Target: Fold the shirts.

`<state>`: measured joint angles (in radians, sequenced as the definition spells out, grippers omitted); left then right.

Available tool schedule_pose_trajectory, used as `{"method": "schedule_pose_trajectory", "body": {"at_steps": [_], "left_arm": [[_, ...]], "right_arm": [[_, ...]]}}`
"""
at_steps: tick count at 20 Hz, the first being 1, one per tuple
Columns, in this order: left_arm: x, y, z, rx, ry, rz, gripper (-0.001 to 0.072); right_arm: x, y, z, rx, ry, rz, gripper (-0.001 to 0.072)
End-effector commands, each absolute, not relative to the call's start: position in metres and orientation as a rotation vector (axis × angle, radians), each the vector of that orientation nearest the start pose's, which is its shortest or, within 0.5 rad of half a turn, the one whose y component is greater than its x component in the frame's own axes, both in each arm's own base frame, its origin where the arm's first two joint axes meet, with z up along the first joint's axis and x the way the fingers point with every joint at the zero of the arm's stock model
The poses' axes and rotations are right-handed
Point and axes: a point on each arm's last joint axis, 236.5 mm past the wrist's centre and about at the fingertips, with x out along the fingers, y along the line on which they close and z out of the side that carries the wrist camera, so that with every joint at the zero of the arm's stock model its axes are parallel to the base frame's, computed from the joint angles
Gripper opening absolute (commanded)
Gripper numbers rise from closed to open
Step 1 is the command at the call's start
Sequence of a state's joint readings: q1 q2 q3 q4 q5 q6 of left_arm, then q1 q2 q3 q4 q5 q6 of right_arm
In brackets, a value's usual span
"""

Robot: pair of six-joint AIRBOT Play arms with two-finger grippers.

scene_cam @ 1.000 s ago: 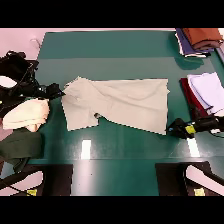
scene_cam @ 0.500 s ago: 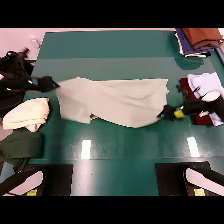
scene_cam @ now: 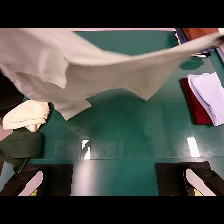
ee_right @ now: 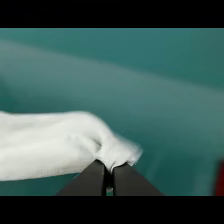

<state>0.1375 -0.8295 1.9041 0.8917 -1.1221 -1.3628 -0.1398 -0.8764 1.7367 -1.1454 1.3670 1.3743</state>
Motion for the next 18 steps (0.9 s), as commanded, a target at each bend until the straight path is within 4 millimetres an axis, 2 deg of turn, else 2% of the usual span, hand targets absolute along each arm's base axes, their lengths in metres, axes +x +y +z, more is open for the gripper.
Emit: {"method": "schedule_pose_trajectory", "body": {"at_steps": [1,4,6,7,9,10,13,16,18], "left_arm": [[0.189,-0.106,0.589,-0.084,-0.237,-0.471,0.0022],[0.18,-0.103,0.606,-0.094,-0.307,-0.46,0.0022],[0.206,-0.096,0.589,-0.099,-0.239,-0.433,0.0022],[0.227,-0.093,0.571,-0.112,-0.173,-0.427,0.0021],[0.293,-0.086,0.506,-0.174,0.052,-0.421,0.0022],[0.327,-0.085,0.46,-0.206,0.196,-0.424,0.0022],[0.407,-0.084,0.315,-0.341,0.598,-0.446,0.0022],[0.457,-0.091,0.179,-0.441,0.901,-0.427,0.0022],[0.485,-0.099,0.111,-0.483,1.014,-0.415,0.0023]], "right_arm": [[0.266,0.03,0.444,-0.046,0.333,0.164,0.0018],[0.27,0.024,0.445,-0.05,0.374,0.144,0.0018],[0.289,0.021,0.431,-0.041,0.425,0.146,0.0017],[0.303,0.018,0.415,-0.03,0.47,0.147,0.0017],[0.336,0.014,0.369,0.0,0.602,0.153,0.0017],[0.353,0.012,0.343,0.014,0.674,0.157,0.0017],[0.403,-0.001,0.256,0.051,0.903,0.145,0.0017],[0.438,-0.006,0.168,0.09,1.114,0.162,0.0017],[0.457,-0.008,0.115,0.116,1.224,0.168,0.0017]]}}
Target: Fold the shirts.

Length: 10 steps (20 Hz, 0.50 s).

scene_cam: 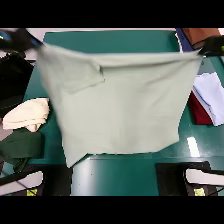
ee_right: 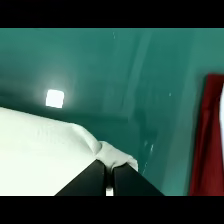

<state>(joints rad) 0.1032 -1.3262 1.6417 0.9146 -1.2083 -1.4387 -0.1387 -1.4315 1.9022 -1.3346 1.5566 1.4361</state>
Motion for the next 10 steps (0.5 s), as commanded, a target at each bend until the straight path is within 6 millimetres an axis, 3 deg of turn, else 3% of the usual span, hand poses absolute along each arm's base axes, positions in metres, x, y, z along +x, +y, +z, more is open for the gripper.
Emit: {"method": "schedule_pose_trajectory", "body": {"at_steps": [1,3,6,8,10], "left_arm": [[0.499,-0.101,0.09,-0.512,1.028,-0.404,0.0023],[0.527,-0.098,0.065,-0.543,1.02,-0.376,0.0022],[0.551,-0.09,0.065,-0.543,0.971,-0.351,0.0022],[0.552,-0.088,0.068,-0.523,0.964,-0.356,0.0022],[0.534,-0.083,0.054,-0.426,1.048,-0.367,0.0022]], "right_arm": [[0.466,-0.009,0.091,0.127,1.263,0.167,0.0017],[0.482,-0.012,0.06,0.139,1.305,0.165,0.0017],[0.511,-0.014,0.054,0.14,1.264,0.167,0.0017],[0.518,-0.016,0.063,0.13,1.231,0.162,0.0017],[0.509,-0.017,0.06,0.1,1.244,0.175,0.0017]]}}
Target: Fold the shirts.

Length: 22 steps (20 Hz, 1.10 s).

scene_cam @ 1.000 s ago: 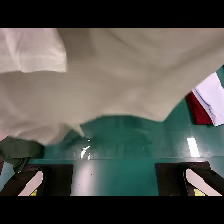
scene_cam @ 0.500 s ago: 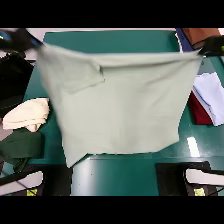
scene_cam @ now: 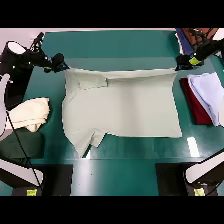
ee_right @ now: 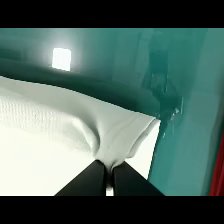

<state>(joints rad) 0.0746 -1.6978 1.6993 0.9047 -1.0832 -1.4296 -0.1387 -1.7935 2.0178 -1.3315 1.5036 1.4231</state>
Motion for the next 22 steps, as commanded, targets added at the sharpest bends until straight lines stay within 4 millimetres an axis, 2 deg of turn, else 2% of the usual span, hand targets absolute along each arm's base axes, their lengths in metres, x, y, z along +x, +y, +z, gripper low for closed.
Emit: {"method": "schedule_pose_trajectory", "body": {"at_steps": [1,3,5,9,10,11,12,13,15,17,19,22], "left_arm": [[0.522,-0.078,0.042,-0.378,1.11,-0.361,0.0023],[0.494,-0.07,0.017,-0.321,1.24,-0.35,0.0023],[0.476,-0.068,-0.006,-0.317,1.322,-0.343,0.0023],[0.46,-0.076,-0.034,-0.388,1.377,-0.338,0.0024],[0.458,-0.076,-0.038,-0.405,1.386,-0.322,0.0069],[0.459,-0.075,-0.038,-0.418,1.389,-0.305,0.0404],[0.459,-0.075,-0.037,-0.445,1.39,-0.281,0.0623],[0.457,-0.075,-0.034,-0.456,1.396,-0.274,0.0582],[0.449,-0.07,-0.021,-0.416,1.401,-0.276,0.0584],[0.428,-0.049,-0.008,-0.293,1.417,-0.222,0.0584],[0.395,-0.035,-0.003,-0.236,1.427,-0.177,0.0585],[0.327,-0.039,-0.017,-0.254,1.471,-0.156,0.0585]], "right_arm": [[0.501,-0.02,0.054,0.105,1.266,0.173,0.0017],[0.482,-0.027,0.038,0.134,1.318,0.158,0.0017],[0.465,-0.032,0.019,0.164,1.358,0.141,0.0018],[0.443,-0.028,-0.008,0.193,1.406,0.132,0.0019],[0.443,-0.024,-0.011,0.203,1.399,0.132,0.0076],[0.447,-0.023,-0.011,0.23,1.381,0.117,0.0318],[0.452,-0.017,-0.007,0.272,1.361,0.122,0.0431],[0.455,-0.014,0.0,0.292,1.346,0.136,0.0431],[0.452,-0.009,0.018,0.296,1.334,0.157,0.0431],[0.437,-0.007,0.033,0.271,1.332,0.178,0.0429],[0.416,-0.003,0.042,0.26,1.329,0.187,0.0429],[0.385,0.008,0.048,0.26,1.321,0.213,0.0429]]}}
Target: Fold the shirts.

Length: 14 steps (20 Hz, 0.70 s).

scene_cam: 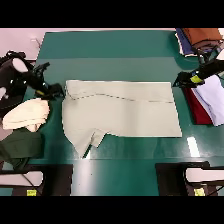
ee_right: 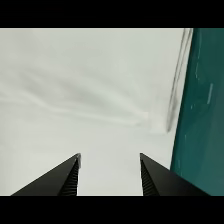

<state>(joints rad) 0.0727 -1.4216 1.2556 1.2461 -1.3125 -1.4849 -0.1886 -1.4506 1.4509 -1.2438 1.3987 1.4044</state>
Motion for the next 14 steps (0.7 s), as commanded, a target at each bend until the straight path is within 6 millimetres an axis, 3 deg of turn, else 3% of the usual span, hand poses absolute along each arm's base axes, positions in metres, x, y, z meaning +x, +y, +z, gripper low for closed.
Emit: {"method": "schedule_pose_trajectory", "body": {"at_steps": [1,4,7,9,11,14], "left_arm": [[0.301,-0.041,-0.026,-0.275,1.497,-0.141,0.0585],[0.236,-0.048,-0.051,-0.332,1.576,-0.108,0.0585],[0.2,-0.07,-0.069,-0.452,1.607,-0.125,0.0585],[0.193,-0.09,-0.078,-0.565,1.606,-0.147,0.0585],[0.199,-0.108,-0.082,-0.681,1.557,-0.169,0.0585],[0.21,-0.132,-0.084,-0.692,1.487,-0.22,0.0584]], "right_arm": [[0.378,0.009,0.049,0.258,1.312,0.209,0.0429],[0.363,0.011,0.053,0.254,1.28,0.201,0.0428],[0.359,0.012,0.059,0.249,1.257,0.198,0.0429],[0.361,0.012,0.063,0.246,1.238,0.196,0.0429],[0.36,0.012,0.064,0.246,1.24,0.198,0.0428],[0.36,0.016,0.065,0.261,1.235,0.209,0.0429]]}}
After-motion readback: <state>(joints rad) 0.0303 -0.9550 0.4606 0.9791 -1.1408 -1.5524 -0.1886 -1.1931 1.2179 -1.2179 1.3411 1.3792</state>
